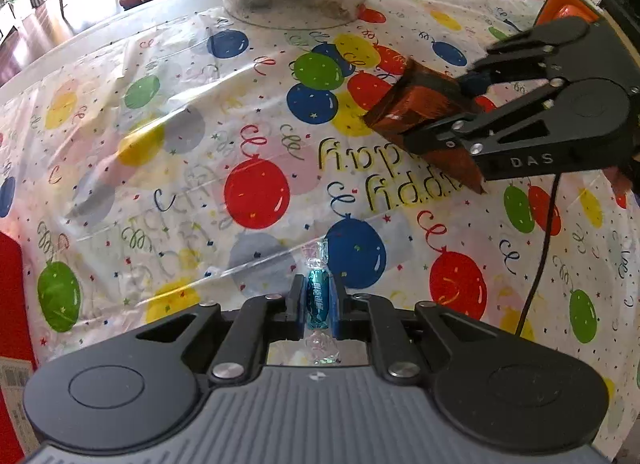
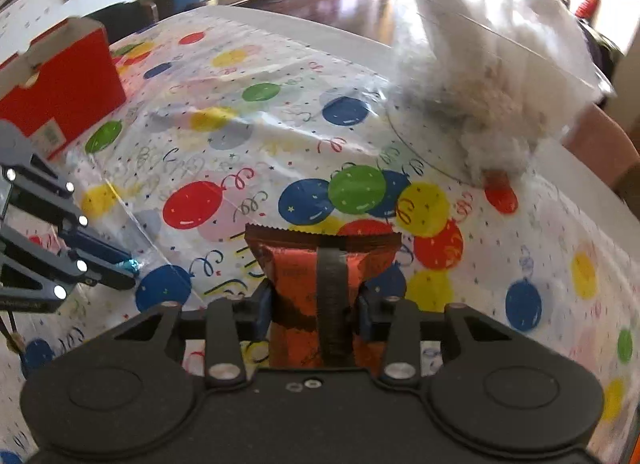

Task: Organize snacks
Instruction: 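Grasp the teal candy with the left tool while the right tool grasps the orange-brown snack, then carry the teal candy with the left tool while the right tool carries the orange snack to the box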

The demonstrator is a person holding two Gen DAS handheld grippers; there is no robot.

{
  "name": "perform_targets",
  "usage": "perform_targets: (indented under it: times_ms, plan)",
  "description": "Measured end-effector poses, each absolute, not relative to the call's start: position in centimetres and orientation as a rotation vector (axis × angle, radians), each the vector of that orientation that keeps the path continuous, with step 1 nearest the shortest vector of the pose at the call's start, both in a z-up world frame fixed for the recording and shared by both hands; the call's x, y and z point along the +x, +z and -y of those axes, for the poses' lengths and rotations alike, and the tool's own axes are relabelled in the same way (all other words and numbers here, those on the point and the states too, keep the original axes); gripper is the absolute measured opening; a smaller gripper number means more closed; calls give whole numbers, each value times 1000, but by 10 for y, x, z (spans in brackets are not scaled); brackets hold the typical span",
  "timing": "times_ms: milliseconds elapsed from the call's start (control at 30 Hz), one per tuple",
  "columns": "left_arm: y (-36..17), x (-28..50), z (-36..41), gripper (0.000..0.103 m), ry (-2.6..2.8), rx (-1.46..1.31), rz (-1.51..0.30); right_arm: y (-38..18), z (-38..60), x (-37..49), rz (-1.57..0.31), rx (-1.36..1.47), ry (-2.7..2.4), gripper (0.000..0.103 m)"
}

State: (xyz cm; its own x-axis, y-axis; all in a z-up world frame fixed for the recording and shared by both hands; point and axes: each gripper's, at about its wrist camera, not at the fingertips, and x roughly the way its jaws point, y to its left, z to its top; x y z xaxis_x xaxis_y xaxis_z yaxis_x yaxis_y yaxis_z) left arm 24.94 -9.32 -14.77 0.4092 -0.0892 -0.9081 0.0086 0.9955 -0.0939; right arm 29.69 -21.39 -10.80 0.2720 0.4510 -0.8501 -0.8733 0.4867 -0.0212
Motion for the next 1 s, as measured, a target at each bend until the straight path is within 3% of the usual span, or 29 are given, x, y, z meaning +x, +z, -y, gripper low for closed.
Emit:
perform_targets:
  times_ms: [367, 1000]
  plan:
    - [-134, 210, 77, 11, -53, -137, -1118, -79, 227, 242, -924, -421, 866, 39]
    - [-44, 107, 10, 11, 21, -199, -945, -5, 208, 143, -879, -258, 824, 39]
